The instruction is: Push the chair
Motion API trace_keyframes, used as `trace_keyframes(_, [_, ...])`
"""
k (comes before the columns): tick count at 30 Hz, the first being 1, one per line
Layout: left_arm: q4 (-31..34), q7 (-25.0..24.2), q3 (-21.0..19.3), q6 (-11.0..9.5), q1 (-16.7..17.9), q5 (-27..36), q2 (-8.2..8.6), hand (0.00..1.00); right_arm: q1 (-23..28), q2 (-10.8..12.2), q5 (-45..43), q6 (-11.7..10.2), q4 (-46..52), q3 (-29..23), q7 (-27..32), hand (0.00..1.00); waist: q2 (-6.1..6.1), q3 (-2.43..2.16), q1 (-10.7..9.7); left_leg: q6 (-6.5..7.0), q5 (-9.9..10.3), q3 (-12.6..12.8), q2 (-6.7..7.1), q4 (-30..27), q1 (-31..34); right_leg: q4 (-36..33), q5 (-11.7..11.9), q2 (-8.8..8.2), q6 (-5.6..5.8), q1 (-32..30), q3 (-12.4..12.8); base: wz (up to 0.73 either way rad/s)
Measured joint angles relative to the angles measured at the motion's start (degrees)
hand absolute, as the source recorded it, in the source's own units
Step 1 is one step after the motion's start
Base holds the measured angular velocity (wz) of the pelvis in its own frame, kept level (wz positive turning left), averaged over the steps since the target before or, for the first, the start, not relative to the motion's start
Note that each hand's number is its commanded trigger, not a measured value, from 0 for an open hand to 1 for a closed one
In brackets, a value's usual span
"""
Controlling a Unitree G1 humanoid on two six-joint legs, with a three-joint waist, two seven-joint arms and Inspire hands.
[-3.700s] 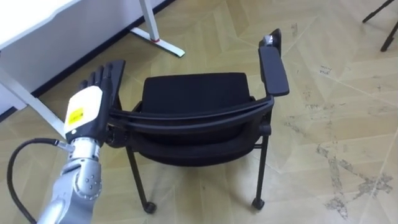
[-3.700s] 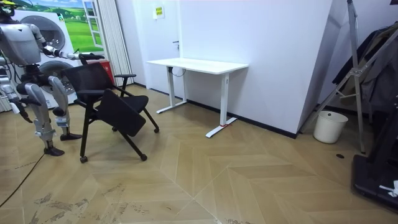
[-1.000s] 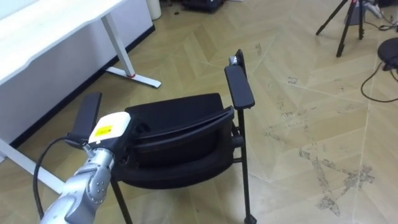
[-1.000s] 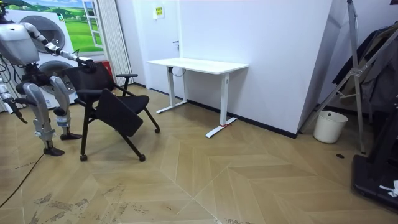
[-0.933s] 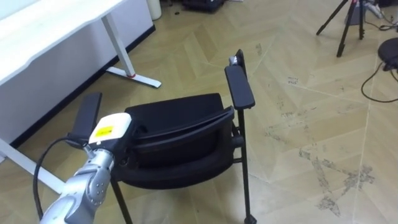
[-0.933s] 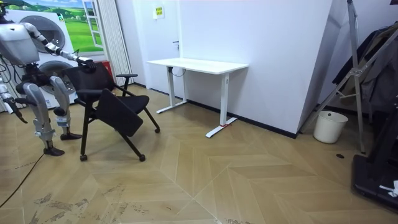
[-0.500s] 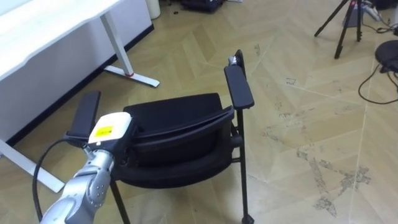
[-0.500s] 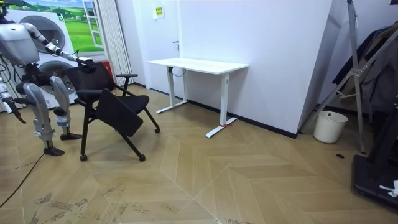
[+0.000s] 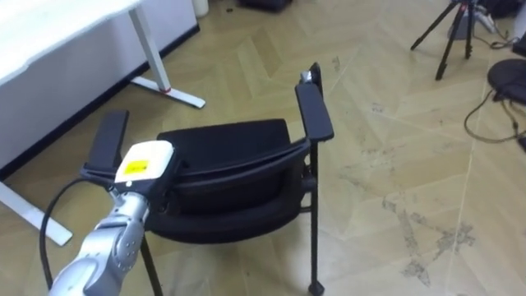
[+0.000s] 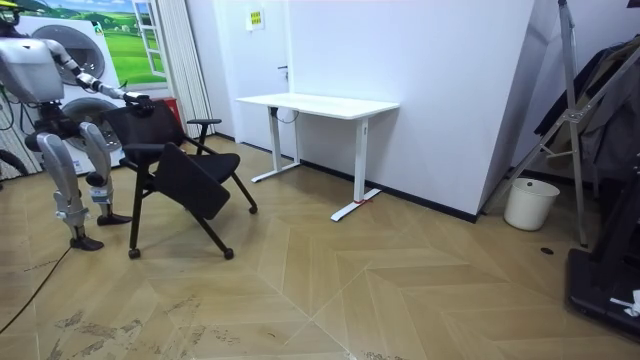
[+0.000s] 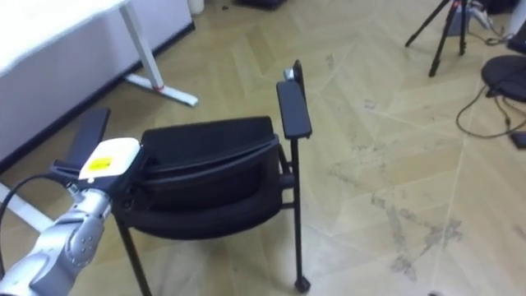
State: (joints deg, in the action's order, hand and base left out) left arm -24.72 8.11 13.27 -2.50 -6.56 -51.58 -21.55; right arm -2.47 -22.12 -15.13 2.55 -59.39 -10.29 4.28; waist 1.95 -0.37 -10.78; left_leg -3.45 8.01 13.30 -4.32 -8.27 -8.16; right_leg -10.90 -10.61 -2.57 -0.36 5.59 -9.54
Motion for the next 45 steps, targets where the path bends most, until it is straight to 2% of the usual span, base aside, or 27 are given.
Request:
trace_keyframes(3, [2.75,-1.39,0.11,0.90,-0.01,-0.57,-0.93,1.00,-2.61,-2.38,-5.33,-0.09,7.10,-0.05,1.95,0.00,0.78,-0.19,0.01,0.00,0.00,-0.06,-0.08,-0.53,1.25,0.01,0.18,0.02,-0.03,-0.87,-0.28,0.08])
trace_keyframes(6, [5.14,-1.79,0.85,1.47,0.16,-0.55,-1.71,1.00,-4.28,-3.02,-8.66,-0.28,13.45,0.39,3.29,0.00,1.24,0.15,0.52,0.00,0.00,-1.06,-0.15,-0.48,1.65,0.06,0.46,0.12,-0.10,-1.01,-0.79,0.07])
trace_keyframes(11, [8.50,-2.60,1.98,2.26,0.66,-0.52,-1.87,1.00,-4.46,-2.97,-14.97,-0.12,26.37,3.24,4.21,0.00,0.66,-0.09,1.89,0.00,0.00,-1.11,-0.14,-0.43,2.94,-0.44,0.57,-0.01,-0.13,-2.41,-0.98,0.02])
trace_keyframes(14, [9.66,-3.09,2.62,2.56,0.72,-0.49,-1.70,1.00,-4.48,-2.96,-19.41,-0.19,32.18,5.74,3.75,0.00,0.15,0.06,2.21,0.00,0.00,-1.83,-0.15,-0.21,3.19,-0.67,0.56,-0.08,-0.12,-2.57,-1.70,0.09])
trace_keyframes(17, [11.57,-4.42,2.99,3.33,0.90,-0.53,-1.71,1.00,-4.56,-2.97,-24.05,-0.01,36.32,8.28,3.64,0.00,0.16,0.09,3.06,0.00,0.00,-1.77,-0.15,-0.20,3.53,-0.67,0.55,-0.15,-0.10,-2.86,-1.84,0.00])
trace_keyframes(20, [13.48,-5.31,3.87,4.73,1.26,-0.61,-1.81,1.00,-5.74,-2.96,-25.88,0.16,38.17,10.62,3.61,0.00,0.26,0.15,3.28,0.00,0.00,-1.75,-0.08,-0.05,3.65,-0.69,0.54,-0.25,-0.08,-2.97,-2.14,0.02])
trace_keyframes(25, [16.98,-8.36,4.35,6.32,1.45,-1.44,-2.30,1.00,-6.55,-2.86,-30.74,0.91,41.84,13.12,1.88,0.00,1.17,0.68,3.53,0.00,0.00,-1.80,-0.06,0.06,3.65,-0.71,0.51,-0.25,-0.03,-2.90,-2.18,0.02])
trace_keyframes(31, [18.47,-8.91,4.53,6.07,1.36,-2.30,-2.34,1.00,-7.09,-2.89,-35.28,0.95,46.56,14.74,0.02,0.00,1.63,0.75,4.82,0.00,0.00,-2.28,-0.06,0.00,4.56,-0.73,0.51,-0.21,-0.02,-3.89,-2.16,-0.01])
trace_keyframes(37, [20.33,-10.41,5.15,6.04,1.36,-2.79,-2.43,1.00,-7.10,-3.05,-36.62,1.22,48.14,19.86,-3.51,0.00,1.61,0.74,5.26,0.00,0.00,-2.77,-0.12,-0.39,5.64,-0.68,0.51,-0.29,-0.02,-4.15,-3.24,0.10])
trace_keyframes(39, [21.03,-11.11,5.22,5.85,1.35,-2.99,-2.53,1.00,-7.30,-3.10,-36.98,1.22,48.93,21.47,-5.23,0.00,1.62,0.74,6.11,0.00,0.00,-2.76,-0.14,-0.39,5.81,-0.69,0.51,-0.28,-0.02,-4.44,-3.24,-0.02])
trace_keyframes(45, [22.15,-12.18,5.56,5.66,1.35,-3.25,-2.66,1.00,-12.14,-3.11,-39.19,0.61,49.03,24.67,-8.07,0.00,1.72,0.75,6.41,0.00,0.00,-2.78,-0.13,-0.37,6.08,-0.68,0.51,-0.30,-0.02,-4.49,-3.43,0.04])
